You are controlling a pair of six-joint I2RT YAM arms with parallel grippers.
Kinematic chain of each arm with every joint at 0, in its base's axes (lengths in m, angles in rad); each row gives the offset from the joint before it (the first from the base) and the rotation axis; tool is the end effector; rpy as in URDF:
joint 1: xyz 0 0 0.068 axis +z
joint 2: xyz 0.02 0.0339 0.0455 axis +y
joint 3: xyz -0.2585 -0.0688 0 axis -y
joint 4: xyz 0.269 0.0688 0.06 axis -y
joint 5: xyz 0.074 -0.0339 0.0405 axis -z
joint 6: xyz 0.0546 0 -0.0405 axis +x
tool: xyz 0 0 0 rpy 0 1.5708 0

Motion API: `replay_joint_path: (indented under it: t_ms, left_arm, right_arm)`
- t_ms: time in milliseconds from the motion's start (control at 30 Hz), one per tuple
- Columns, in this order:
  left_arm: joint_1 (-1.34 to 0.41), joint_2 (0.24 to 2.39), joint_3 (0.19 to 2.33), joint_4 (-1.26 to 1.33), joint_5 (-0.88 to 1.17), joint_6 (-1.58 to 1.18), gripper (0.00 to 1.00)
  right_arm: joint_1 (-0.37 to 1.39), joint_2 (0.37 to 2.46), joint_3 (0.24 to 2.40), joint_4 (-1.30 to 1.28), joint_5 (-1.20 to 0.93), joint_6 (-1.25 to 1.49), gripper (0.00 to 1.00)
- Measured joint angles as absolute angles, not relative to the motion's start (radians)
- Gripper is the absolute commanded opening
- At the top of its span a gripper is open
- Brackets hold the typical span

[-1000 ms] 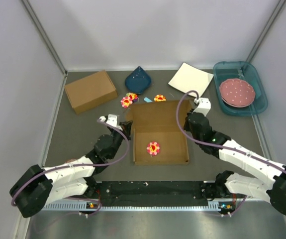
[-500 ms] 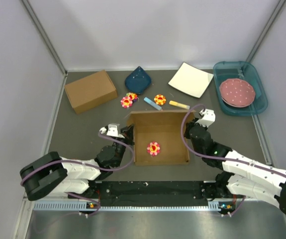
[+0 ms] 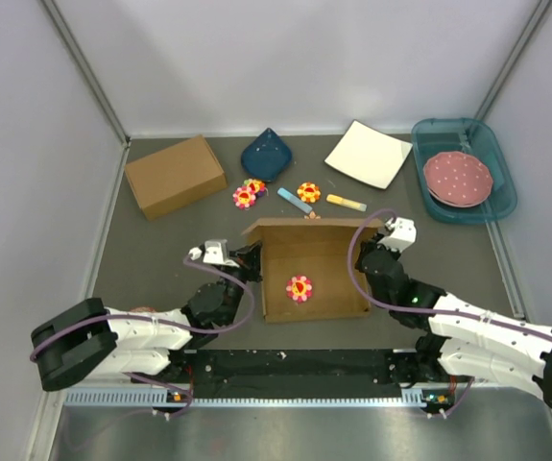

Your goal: Fold the paper box

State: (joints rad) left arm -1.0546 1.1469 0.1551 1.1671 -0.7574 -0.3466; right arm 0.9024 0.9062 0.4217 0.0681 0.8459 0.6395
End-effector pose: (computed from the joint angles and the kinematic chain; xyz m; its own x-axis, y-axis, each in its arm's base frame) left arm 0.1427 -0.1754 0.1766 -0.0203 -0.4644 -0.8854 0.3096 0.8392 -0.4472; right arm 0.1730 0.1531 0.2002 -0.2585 0.3112 -0.9145 0.0725 0.9503 0.3029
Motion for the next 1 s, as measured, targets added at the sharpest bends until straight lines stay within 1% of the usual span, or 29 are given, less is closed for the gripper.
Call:
replay_joint_path:
  t_ms: [167, 367, 533, 1000]
  left_arm:
    - [-1.056, 1.140, 0.176, 1.120, -0.776, -0.435, 0.00]
    - [-1.060, 1.192, 0.191, 1.121, -0.810, -0.523, 0.00]
    - [-1.076, 1.214, 0.223, 1.071, -0.843, -0.601, 0.00]
    - [-1.107, 1.317, 0.258, 1.119, -0.921, -0.676, 0.00]
  right_arm:
    - [0.920, 0.906, 0.421, 0.047, 0.868, 0.637, 0.00]
    - [0.940, 0.919, 0.421, 0.035, 0.899, 0.639, 0.00]
    - [0.950, 0.933, 0.428, 0.014, 0.941, 0.661, 0.00]
    - [0.989, 0.944, 0.413, 0.001, 1.006, 0.707, 0.00]
